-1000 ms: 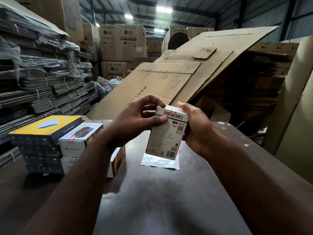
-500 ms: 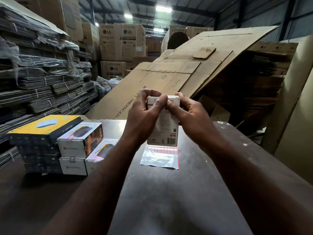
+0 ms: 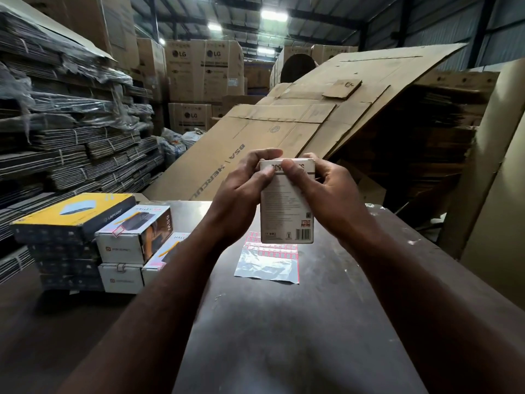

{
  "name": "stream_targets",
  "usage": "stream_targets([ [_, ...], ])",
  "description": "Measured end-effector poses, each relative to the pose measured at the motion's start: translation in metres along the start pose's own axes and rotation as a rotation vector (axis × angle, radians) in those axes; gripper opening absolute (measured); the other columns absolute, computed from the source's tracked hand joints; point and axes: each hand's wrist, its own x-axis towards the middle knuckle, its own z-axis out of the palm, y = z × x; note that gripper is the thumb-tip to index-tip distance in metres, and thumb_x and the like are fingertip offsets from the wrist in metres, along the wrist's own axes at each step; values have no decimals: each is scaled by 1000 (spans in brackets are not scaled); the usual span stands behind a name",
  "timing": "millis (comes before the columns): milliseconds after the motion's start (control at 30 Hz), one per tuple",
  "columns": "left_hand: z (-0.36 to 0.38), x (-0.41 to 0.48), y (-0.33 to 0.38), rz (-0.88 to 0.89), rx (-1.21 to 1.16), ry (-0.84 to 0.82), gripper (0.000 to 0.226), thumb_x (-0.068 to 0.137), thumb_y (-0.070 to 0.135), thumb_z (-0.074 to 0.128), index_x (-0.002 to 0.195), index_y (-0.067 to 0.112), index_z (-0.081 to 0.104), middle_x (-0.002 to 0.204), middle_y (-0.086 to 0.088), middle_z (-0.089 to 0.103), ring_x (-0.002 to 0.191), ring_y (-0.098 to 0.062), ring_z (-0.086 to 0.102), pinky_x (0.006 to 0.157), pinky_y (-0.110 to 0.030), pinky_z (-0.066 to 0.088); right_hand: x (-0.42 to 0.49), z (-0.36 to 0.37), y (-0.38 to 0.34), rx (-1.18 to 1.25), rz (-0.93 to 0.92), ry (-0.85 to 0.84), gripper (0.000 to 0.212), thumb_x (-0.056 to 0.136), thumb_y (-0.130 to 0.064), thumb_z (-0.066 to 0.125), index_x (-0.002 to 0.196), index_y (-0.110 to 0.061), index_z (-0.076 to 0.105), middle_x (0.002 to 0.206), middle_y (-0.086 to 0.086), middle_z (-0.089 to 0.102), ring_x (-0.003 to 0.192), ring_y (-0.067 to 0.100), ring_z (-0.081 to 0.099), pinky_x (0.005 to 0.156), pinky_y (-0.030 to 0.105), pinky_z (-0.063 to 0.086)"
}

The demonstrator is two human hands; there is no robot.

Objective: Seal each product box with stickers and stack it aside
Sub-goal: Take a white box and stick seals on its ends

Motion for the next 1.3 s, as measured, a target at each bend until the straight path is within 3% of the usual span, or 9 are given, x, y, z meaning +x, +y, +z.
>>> stream_targets([
  [167, 4, 4, 2, -62, -58, 139, 42, 87, 49, 57, 122, 27, 63, 106, 1, 73, 99, -13, 71, 88, -37, 56, -1, -4, -3, -17, -52, -120, 58, 95, -44, 64, 144, -13, 53, 156, 8, 44, 121, 19, 62, 95, 40, 58],
  [333, 1, 3, 1, -32, -65, 170, 45, 82, 35, 66, 127, 30, 63, 103, 1, 73, 92, -15, 71, 83, -37, 59, -1, -3, -4, -57, -74, -179, 61, 97, -17, 64, 151, -7, 40, 162, 2, 32, 126, 9, 52, 91, 19, 56],
  [400, 2, 4, -2, -35, -90, 171, 41, 80, 27, 66, 121, 32, 65, 112, -1, 71, 97, -18, 70, 88, -42, 57, -1, -4, -4, -57, -95, -164, 63, 95, -11, 66, 152, -7, 40, 161, 0, 36, 126, 9, 53, 94, 20, 54],
  [533, 3, 7, -5, -102, -221, 175, 44, 76, 16, 59, 116, 29, 70, 136, -10, 61, 116, -32, 65, 95, -46, 54, 0, -3, 0, -46, -112, -134, 80, 85, -20, 73, 155, -10, 34, 158, 3, 41, 134, 16, 52, 106, 38, 51],
  [733, 0, 8, -5, -141, -298, 183, 52, 75, 14, 46, 119, 23, 72, 135, -16, 62, 122, -37, 61, 102, -51, 53, 3, -2, 2, -48, -89, -87, 88, 79, -55, 69, 151, -13, 43, 148, 3, 54, 128, 15, 58, 102, 37, 54],
  [833, 5, 6, -3, -120, -301, 119, 52, 80, 19, 43, 126, 24, 66, 133, -15, 62, 117, -29, 63, 86, -34, 53, 2, 1, 4, 23, -28, 33, 69, 77, -58, 65, 131, -15, 62, 121, 2, 72, 110, 16, 69, 90, 38, 59],
  [967, 5, 5, -1, -100, -233, 8, 50, 86, 25, 51, 136, 28, 57, 134, -11, 60, 110, -19, 65, 87, -30, 51, 6, -2, 8, 204, 73, 70, 48, 85, -44, 63, 121, -13, 69, 106, 4, 76, 98, 19, 73, 85, 48, 61],
  [1133, -1, 4, -4, -32, 175, 9, 92, 77, 55, 70, 156, 23, 35, 145, 2, 55, 124, -12, 61, 109, -39, 48, 8, -3, 7, 297, 158, 63, 33, 102, -30, 55, 129, -15, 67, 116, 4, 73, 103, 21, 72, 84, 38, 61],
  [1300, -15, 3, -2, 59, 656, -55, 85, 93, 51, 57, 161, 15, 21, 160, -8, 37, 143, -17, 39, 111, -24, 33, 10, -12, 5, 220, 172, -169, 62, 95, -48, 58, 147, -15, 50, 141, 8, 59, 120, 23, 63, 86, 32, 59],
])
